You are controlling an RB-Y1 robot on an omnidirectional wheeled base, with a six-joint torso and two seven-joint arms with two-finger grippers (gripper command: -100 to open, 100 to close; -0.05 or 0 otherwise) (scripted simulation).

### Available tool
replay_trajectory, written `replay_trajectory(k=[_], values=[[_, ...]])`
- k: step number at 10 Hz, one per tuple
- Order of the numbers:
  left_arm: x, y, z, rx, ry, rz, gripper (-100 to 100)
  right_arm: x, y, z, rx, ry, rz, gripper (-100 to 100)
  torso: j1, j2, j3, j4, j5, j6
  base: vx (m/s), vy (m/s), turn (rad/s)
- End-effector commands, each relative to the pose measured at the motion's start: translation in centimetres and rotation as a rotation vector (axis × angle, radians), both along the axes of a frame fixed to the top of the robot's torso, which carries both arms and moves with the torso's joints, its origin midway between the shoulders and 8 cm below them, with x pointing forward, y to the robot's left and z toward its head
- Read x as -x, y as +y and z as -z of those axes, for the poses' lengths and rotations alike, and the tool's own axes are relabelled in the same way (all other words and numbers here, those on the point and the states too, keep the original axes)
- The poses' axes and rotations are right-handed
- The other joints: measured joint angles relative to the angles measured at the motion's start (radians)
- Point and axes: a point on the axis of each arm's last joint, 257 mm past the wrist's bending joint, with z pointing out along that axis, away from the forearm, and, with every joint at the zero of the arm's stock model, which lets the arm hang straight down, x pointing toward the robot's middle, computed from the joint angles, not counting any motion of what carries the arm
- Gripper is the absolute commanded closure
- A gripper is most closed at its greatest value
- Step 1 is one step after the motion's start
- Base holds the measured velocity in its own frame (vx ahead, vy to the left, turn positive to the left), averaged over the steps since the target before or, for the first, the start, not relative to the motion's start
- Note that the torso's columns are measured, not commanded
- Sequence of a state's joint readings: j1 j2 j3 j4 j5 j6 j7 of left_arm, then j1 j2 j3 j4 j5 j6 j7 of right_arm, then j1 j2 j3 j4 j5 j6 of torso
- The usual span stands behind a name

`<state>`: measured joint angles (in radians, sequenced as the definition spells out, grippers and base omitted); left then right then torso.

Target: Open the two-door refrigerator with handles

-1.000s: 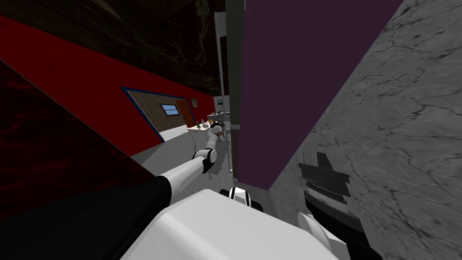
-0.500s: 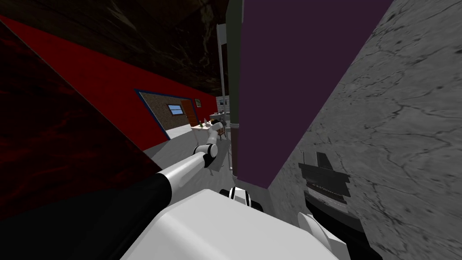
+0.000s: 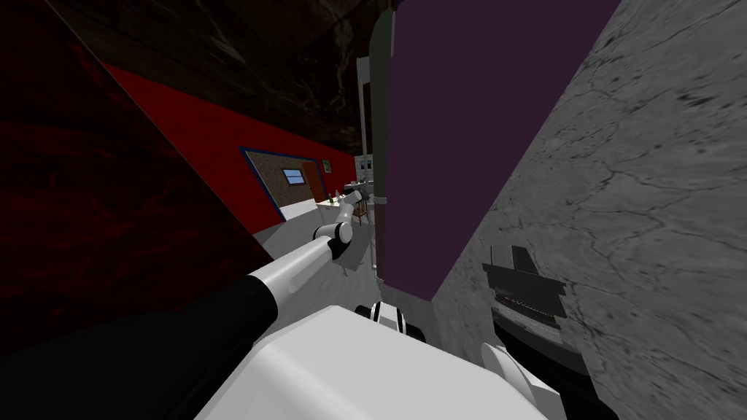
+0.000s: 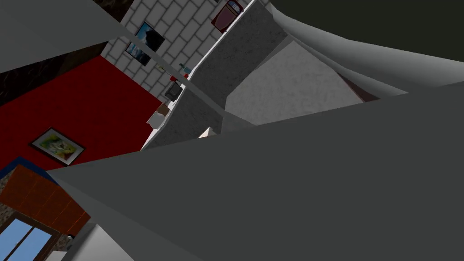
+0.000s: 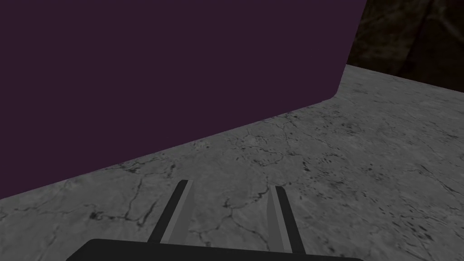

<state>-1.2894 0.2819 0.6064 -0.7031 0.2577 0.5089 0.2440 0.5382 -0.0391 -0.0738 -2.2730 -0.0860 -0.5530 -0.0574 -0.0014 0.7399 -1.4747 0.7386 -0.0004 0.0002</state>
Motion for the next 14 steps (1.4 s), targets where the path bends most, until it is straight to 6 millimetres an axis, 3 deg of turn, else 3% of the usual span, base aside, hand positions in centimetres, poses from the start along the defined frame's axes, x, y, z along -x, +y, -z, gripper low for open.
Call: replay_trajectory(k=[1, 6, 14], values=[[-0.2, -1.2, -0.1, 0.036, 0.036, 0.036, -100, 0.0, 0.0, 0.0, 0.0, 0.0, 0.0, 0, -0.002, 0.0, 0.0, 0.001, -0.001, 0.001, -0.078, -0.07, 0.041], [-0.3, -2.9, -1.7, 0.114, 0.082, 0.097, -100, 0.0, 0.0, 0.0, 0.0, 0.0, 0.0, 0, -0.003, 0.004, 0.003, 0.003, -0.002, 0.001, -0.08, -0.048, 0.056], [-0.3, -1.7, -2.2, 0.121, 0.074, 0.058, -100, 0.0, 0.0, 0.0, 0.0, 0.0, 0.0, 0, 0.001, -0.002, -0.001, 0.0, 0.0, 0.0, -0.008, 0.007, -0.027]])
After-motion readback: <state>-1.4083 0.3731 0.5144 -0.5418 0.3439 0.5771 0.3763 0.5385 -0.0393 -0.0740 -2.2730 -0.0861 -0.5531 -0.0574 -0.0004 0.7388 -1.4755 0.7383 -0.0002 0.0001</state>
